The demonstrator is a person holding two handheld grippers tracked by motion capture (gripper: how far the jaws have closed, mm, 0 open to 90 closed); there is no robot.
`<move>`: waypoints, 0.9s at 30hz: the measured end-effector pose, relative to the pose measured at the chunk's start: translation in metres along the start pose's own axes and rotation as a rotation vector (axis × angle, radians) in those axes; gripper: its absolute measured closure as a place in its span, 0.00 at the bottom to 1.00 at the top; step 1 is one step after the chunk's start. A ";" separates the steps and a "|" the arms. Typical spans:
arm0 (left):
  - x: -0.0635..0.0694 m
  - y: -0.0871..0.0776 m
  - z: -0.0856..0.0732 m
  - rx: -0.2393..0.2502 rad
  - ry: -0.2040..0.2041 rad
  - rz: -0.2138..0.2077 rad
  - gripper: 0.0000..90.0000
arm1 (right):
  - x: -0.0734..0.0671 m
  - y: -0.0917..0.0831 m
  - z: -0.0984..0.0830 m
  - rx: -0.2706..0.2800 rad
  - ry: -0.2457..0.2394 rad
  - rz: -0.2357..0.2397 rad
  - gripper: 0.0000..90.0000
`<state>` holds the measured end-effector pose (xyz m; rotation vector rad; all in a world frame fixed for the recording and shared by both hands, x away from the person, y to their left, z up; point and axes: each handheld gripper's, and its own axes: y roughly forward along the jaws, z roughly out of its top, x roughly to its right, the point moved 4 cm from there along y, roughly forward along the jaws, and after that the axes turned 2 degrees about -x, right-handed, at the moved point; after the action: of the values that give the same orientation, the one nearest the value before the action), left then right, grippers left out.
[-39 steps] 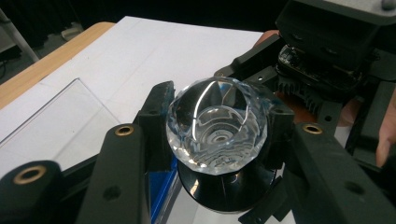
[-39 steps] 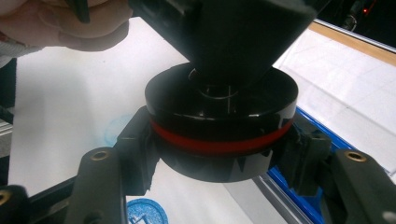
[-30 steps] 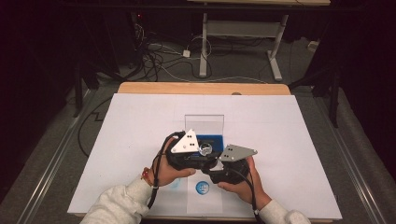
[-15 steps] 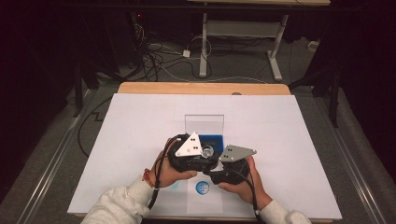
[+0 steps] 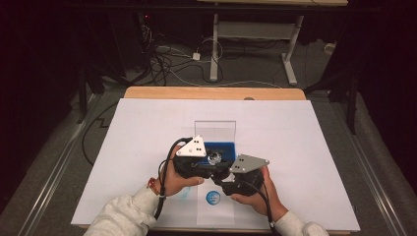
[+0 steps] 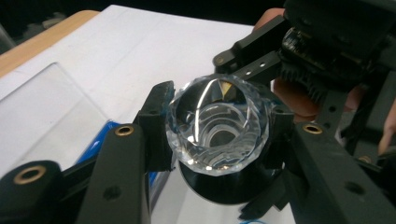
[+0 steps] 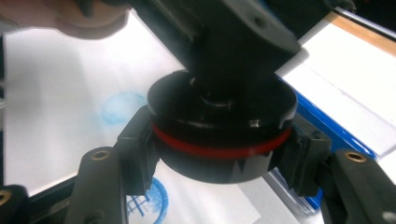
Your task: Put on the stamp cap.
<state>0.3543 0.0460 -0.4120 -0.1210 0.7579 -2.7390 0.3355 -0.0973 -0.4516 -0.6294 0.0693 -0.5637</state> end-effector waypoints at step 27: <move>0.007 -0.002 0.006 -0.058 0.080 0.092 0.61 | 0.002 0.003 -0.004 0.064 -0.010 -0.012 0.43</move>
<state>0.3484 0.0428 -0.4055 0.0107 0.8433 -2.6493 0.3381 -0.0985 -0.4562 -0.5704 0.0376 -0.5718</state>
